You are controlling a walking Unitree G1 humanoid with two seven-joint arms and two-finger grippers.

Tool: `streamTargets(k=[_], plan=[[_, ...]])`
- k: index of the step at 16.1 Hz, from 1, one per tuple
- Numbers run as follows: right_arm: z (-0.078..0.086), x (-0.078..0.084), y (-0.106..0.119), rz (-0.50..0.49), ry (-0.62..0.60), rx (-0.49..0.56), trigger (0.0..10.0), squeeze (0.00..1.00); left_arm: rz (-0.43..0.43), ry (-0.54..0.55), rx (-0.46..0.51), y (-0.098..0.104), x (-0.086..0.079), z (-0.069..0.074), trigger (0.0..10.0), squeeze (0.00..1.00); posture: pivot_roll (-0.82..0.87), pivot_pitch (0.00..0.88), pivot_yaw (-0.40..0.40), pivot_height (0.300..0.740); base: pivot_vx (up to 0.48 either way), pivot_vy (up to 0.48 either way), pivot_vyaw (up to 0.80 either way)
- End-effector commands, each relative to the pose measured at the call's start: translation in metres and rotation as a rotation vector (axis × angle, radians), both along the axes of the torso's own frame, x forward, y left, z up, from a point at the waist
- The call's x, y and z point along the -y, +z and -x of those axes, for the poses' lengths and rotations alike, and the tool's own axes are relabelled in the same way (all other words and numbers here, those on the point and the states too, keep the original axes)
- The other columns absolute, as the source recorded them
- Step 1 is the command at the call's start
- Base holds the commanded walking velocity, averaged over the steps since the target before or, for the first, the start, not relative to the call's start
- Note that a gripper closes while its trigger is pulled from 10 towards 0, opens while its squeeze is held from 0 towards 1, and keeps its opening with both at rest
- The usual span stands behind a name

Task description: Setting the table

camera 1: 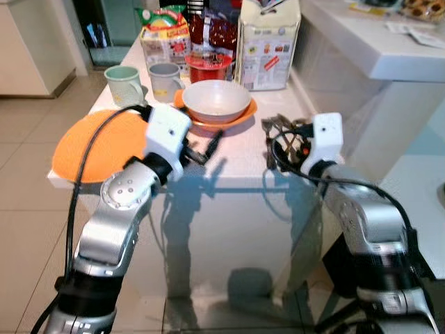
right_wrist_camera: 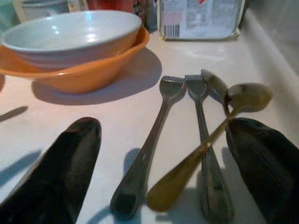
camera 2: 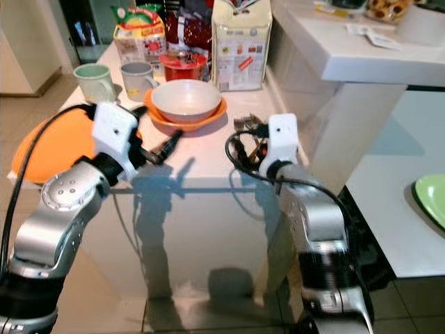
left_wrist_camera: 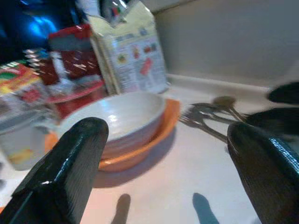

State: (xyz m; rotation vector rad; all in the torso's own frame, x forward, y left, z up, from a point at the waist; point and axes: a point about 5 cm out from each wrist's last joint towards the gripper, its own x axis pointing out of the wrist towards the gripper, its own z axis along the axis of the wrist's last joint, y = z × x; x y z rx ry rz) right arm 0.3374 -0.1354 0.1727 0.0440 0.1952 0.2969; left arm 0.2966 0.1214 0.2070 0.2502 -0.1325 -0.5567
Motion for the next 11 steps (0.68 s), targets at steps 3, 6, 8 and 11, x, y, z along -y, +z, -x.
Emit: streamTargets(k=[3, 6, 8, 11], plan=[[-0.022, -0.003, 0.008, 0.022, 0.036, -0.023, 10.0, 1.0, -0.037, -0.216, -0.085, -0.007, 0.014, 0.02, 10.0, 0.0, 0.03, 0.0, -0.015, 0.74, 0.0, 0.0, 0.0], [-0.035, -0.005, 0.01, 0.103, 0.033, -0.033, 10.0, 1.0, -0.03, -0.21, -0.114, -0.009, 0.012, 0.021, 10.0, 0.0, 0.04, 0.0, -0.023, 0.74, 0.0, 0.0, 0.0], [-0.039, -0.005, 0.013, 0.122, 0.017, -0.044, 10.0, 0.0, -0.032, -0.201, -0.122, -0.01, 0.01, 0.021, 10.0, 0.0, 0.03, 0.0, -0.023, 0.74, 0.0, 0.0, 0.0], [-0.044, -0.007, 0.017, 0.084, 0.024, -0.063, 10.0, 0.0, -0.031, -0.212, -0.135, -0.011, 0.012, 0.023, 10.0, 0.0, 0.03, 0.0, -0.022, 0.74, 0.0, 0.0, 0.0]])
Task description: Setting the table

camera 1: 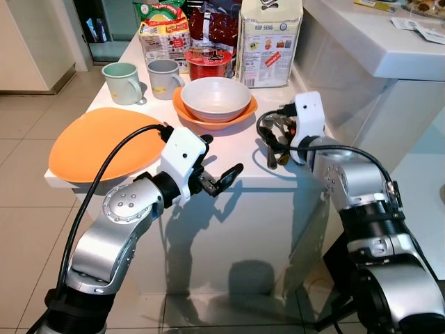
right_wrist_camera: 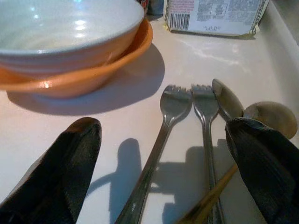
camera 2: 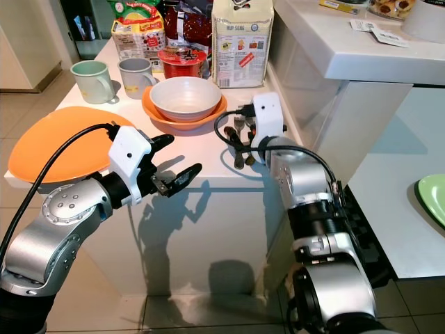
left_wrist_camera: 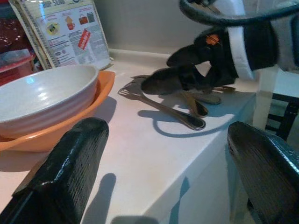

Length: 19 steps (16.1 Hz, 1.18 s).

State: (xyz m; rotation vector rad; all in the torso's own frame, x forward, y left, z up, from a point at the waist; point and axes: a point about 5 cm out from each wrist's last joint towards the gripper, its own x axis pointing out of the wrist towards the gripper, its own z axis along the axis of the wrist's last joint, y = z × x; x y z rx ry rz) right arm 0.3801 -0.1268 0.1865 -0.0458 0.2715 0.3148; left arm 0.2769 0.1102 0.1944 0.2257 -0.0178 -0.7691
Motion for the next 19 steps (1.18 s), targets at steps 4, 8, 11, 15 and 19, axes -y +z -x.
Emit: streamTargets(k=[4, 8, 11, 15, 19], plan=[[-0.003, -0.008, -0.002, -0.08, 0.038, -0.067, 10.0, 0.0, 0.004, -0.009, -0.012, 0.002, 0.001, 0.003, 10.0, 0.0, 0.03, 0.0, -0.029, 0.74, 0.0, 0.0, 0.0], [-0.001, -0.017, -0.011, -0.104, 0.07, -0.115, 10.0, 0.0, 0.01, 0.011, -0.031, -0.004, 0.0, 0.006, 10.0, 0.0, 0.03, 0.0, -0.038, 0.74, 0.0, 0.0, 0.0], [-0.001, -0.014, -0.022, -0.099, 0.027, -0.131, 10.0, 0.0, 0.009, 0.01, -0.045, -0.009, 0.004, 0.007, 10.0, 0.0, 0.01, 0.0, -0.037, 0.74, 0.0, 0.0, 0.0], [-0.009, -0.02, -0.02, -0.084, -0.001, -0.124, 10.0, 0.0, 0.016, 0.01, -0.038, -0.006, 0.007, 0.004, 10.0, 0.0, 0.02, 0.0, -0.042, 0.74, 0.0, 0.0, 0.0], [-0.008, -0.026, -0.034, -0.073, -0.002, -0.2, 10.0, 0.0, -0.012, 0.022, -0.055, -0.011, 0.002, 0.005, 10.0, 0.0, 0.04, 0.0, -0.048, 0.74, 0.0, 0.0, 0.0]])
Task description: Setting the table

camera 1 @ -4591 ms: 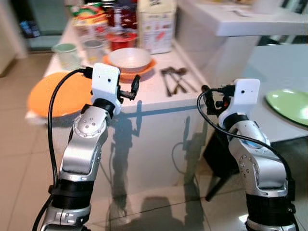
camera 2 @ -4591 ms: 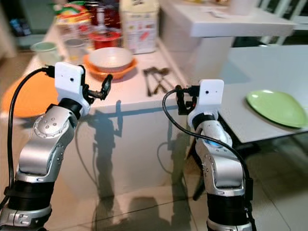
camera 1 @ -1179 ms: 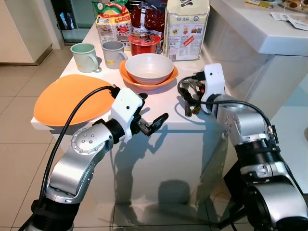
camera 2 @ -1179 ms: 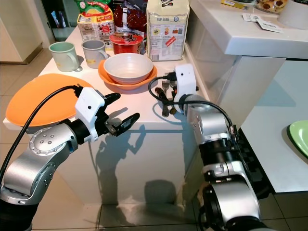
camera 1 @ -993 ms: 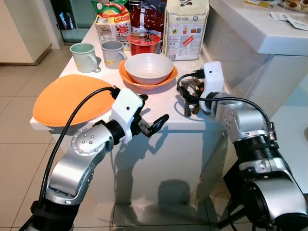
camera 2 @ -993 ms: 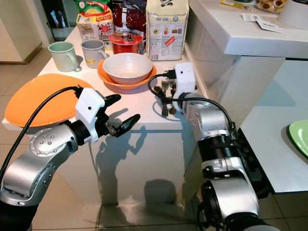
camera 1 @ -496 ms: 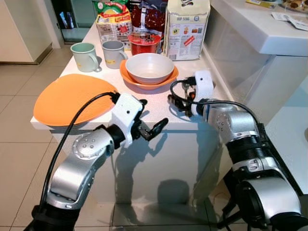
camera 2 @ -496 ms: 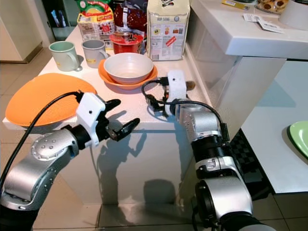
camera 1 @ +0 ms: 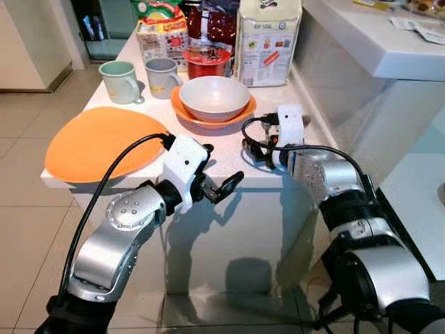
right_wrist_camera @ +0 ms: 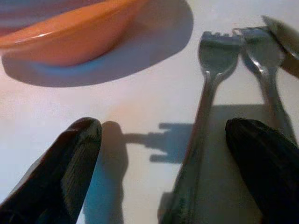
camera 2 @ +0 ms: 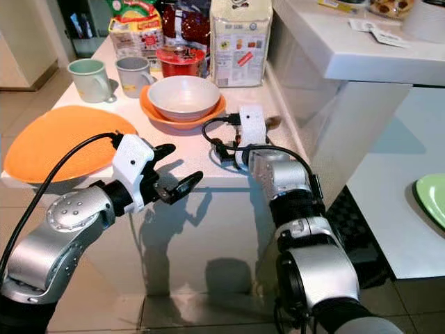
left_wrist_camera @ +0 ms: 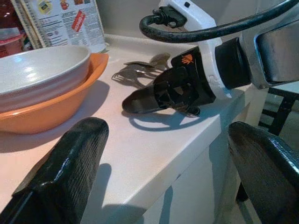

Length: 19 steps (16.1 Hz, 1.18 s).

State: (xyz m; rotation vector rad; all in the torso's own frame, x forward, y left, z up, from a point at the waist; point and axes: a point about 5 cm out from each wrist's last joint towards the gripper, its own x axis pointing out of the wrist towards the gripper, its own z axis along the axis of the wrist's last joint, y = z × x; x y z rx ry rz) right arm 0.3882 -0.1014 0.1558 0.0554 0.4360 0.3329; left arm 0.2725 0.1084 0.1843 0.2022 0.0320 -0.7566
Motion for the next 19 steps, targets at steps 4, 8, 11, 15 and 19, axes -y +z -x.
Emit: streamTargets(k=[4, 8, 11, 15, 19], plan=[[0.001, 0.003, -0.01, 0.014, -0.018, -0.075, 0.0, 0.0, 0.01, -0.005, 0.0, 0.002, 0.004, 0.003, 10.0, 0.0, 0.02, 0.0, -0.053, 0.74, 0.0, 0.0, 0.0], [0.007, 0.015, -0.019, 0.04, -0.025, -0.132, 0.0, 0.0, 0.017, -0.02, -0.047, -0.011, 0.01, 0.01, 10.0, 0.0, -0.02, 0.0, -0.049, 0.74, 0.0, 0.0, 0.0], [0.009, 0.018, -0.027, 0.082, -0.011, -0.167, 0.0, 0.0, 0.016, -0.009, -0.03, -0.008, 0.01, 0.006, 10.0, 0.0, 0.0, 0.0, -0.059, 0.74, 0.0, 0.0, 0.0], [0.013, 0.016, -0.033, 0.143, 0.041, -0.198, 0.0, 0.0, 0.002, -0.003, -0.023, -0.01, 0.009, 0.01, 10.0, 0.0, 0.03, 0.0, -0.07, 0.74, 0.0, 0.0, 0.0], [0.013, 0.021, -0.036, 0.12, 0.01, -0.175, 0.0, 0.0, -0.006, 0.027, -0.015, -0.008, 0.005, 0.01, 10.0, 0.0, 0.04, 0.0, -0.064, 0.74, 0.0, 0.0, 0.0]])
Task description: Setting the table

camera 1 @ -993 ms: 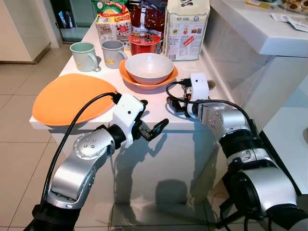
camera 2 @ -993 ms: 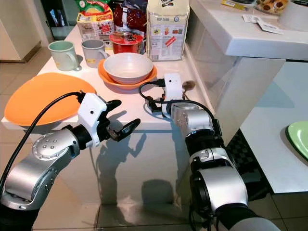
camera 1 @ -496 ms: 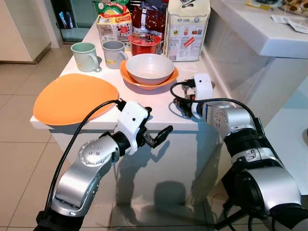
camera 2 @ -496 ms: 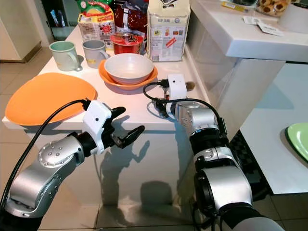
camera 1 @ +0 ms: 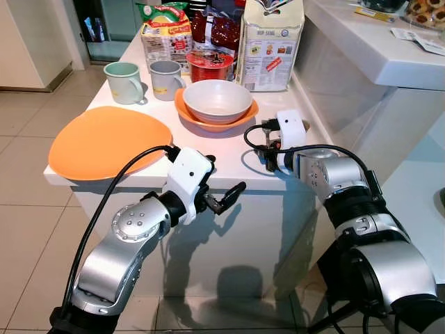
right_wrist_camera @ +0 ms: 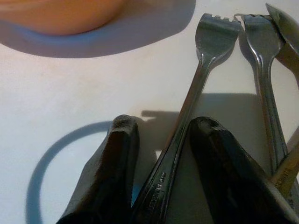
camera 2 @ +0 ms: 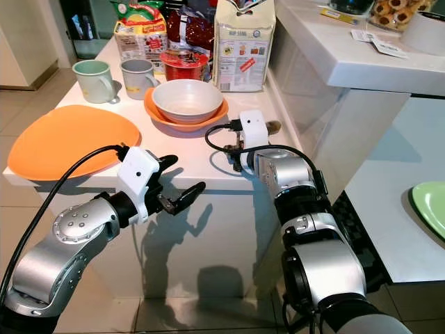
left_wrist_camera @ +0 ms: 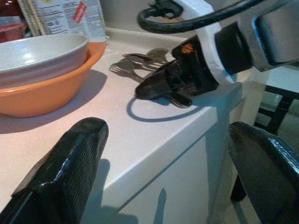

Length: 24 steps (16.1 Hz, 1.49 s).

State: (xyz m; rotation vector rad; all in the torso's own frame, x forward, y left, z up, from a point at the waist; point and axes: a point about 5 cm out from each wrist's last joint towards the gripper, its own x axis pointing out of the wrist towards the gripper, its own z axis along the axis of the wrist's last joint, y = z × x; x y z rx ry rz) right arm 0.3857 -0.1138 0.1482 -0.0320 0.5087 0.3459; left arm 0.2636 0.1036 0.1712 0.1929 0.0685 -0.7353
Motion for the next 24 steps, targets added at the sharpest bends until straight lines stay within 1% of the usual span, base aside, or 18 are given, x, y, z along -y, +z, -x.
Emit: streamTargets(k=[1, 3, 4, 6, 7, 8, 9, 12, 14, 16, 18, 19, 20, 21, 22, 24], plan=[[0.01, 0.01, -0.027, 0.013, -0.039, -0.104, 0.0, 0.0, -0.005, 0.01, 0.022, 0.006, 0.0, 0.0, 10.0, 0.0, 0.04, 0.0, -0.06, 0.74, 0.0, 0.0, 0.0], [0.009, 0.011, -0.022, -0.039, -0.045, -0.064, 0.0, 0.0, -0.003, 0.035, 0.03, 0.006, -0.002, -0.004, 10.0, 0.0, 0.03, 0.0, -0.053, 0.74, 0.0, 0.0, 0.0], [0.007, 0.013, -0.016, -0.084, -0.055, -0.017, 0.0, 0.0, -0.003, 0.058, 0.036, 0.006, -0.003, -0.007, 10.0, 0.0, 0.02, 0.0, -0.05, 0.74, 0.0, 0.0, 0.0], [0.006, 0.018, -0.008, -0.126, -0.081, 0.045, 0.0, 0.0, 0.012, 0.083, 0.041, 0.007, -0.004, -0.009, 10.0, 0.0, 0.01, 0.0, -0.039, 0.74, 0.0, 0.0, 0.0], [0.006, 0.02, -0.006, -0.136, -0.086, 0.057, 0.0, 0.0, 0.015, 0.086, 0.043, 0.007, -0.003, -0.01, 10.0, 0.0, 0.01, 0.0, -0.038, 0.74, 0.0, 0.0, 0.0], [0.007, 0.022, 0.0, -0.159, -0.081, 0.086, 0.0, 0.0, 0.018, 0.09, 0.046, 0.008, -0.002, -0.011, 10.0, 0.0, 0.0, 0.0, -0.036, 0.74, 0.0, 0.0, 0.0], [0.008, 0.028, 0.011, -0.195, -0.068, 0.138, 0.0, 0.0, 0.024, 0.097, 0.054, 0.009, -0.001, -0.013, 10.0, 0.0, 0.0, 0.0, -0.036, 0.74, 0.0, 0.0, 0.0], [0.013, 0.038, 0.027, -0.215, -0.047, 0.196, 0.0, 0.0, 0.032, 0.1, 0.058, 0.01, 0.001, -0.013, 10.0, 0.0, -0.01, 0.0, -0.037, 0.74, 0.0, 0.0, 0.0], [0.02, 0.052, 0.042, -0.221, -0.041, 0.238, 0.0, 0.0, 0.033, 0.089, 0.047, 0.007, 0.003, -0.011, 10.0, 0.0, -0.02, 0.0, -0.036, 0.74, 0.0, 0.0, 0.0], [0.022, 0.055, 0.045, -0.221, -0.034, 0.245, 0.0, 0.0, 0.035, 0.084, 0.044, 0.006, 0.005, -0.01, 10.0, 0.0, -0.03, 0.0, -0.034, 0.74, 0.0, 0.0, 0.0], [0.026, 0.058, 0.045, -0.196, -0.023, 0.242, 0.0, 0.0, 0.039, 0.078, 0.041, 0.005, 0.007, -0.011, 10.0, 0.0, -0.04, 0.0, -0.037, 0.74, 0.0, 0.0, 0.0], [0.029, 0.055, 0.042, -0.134, 0.009, 0.232, 1.9, 0.0, 0.04, 0.078, 0.04, 0.005, 0.008, -0.011, 10.0, 0.0, -0.04, 0.0, -0.039, 0.74, 0.0, 0.0, 0.0], [0.03, 0.051, 0.038, -0.093, 0.039, 0.22, 10.0, 0.0, 0.038, 0.079, 0.039, 0.004, 0.008, -0.011, 10.0, 0.0, -0.04, 0.0, -0.043, 0.74, 0.0, 0.0, 0.0], [0.03, 0.049, 0.037, -0.09, 0.046, 0.215, 10.0, 0.0, 0.037, 0.08, 0.039, 0.004, 0.009, -0.011, 10.0, 0.0, -0.04, 0.0, -0.043, 0.74, 0.0, 0.0, 0.0], [0.029, 0.045, 0.035, -0.115, 0.057, 0.197, 10.0, 1.0, 0.036, 0.078, 0.036, 0.003, 0.009, -0.01, 10.0, 0.0, -0.04, 0.0, -0.042, 0.74, 0.0, 0.0, 0.0], [0.023, 0.039, 0.033, -0.137, 0.051, 0.17, 10.0, 1.0, 0.031, 0.065, 0.03, 0.003, 0.01, -0.009, 10.0, 0.0, -0.04, 0.0, -0.035, 0.74, 0.0, 0.0, 0.0]])
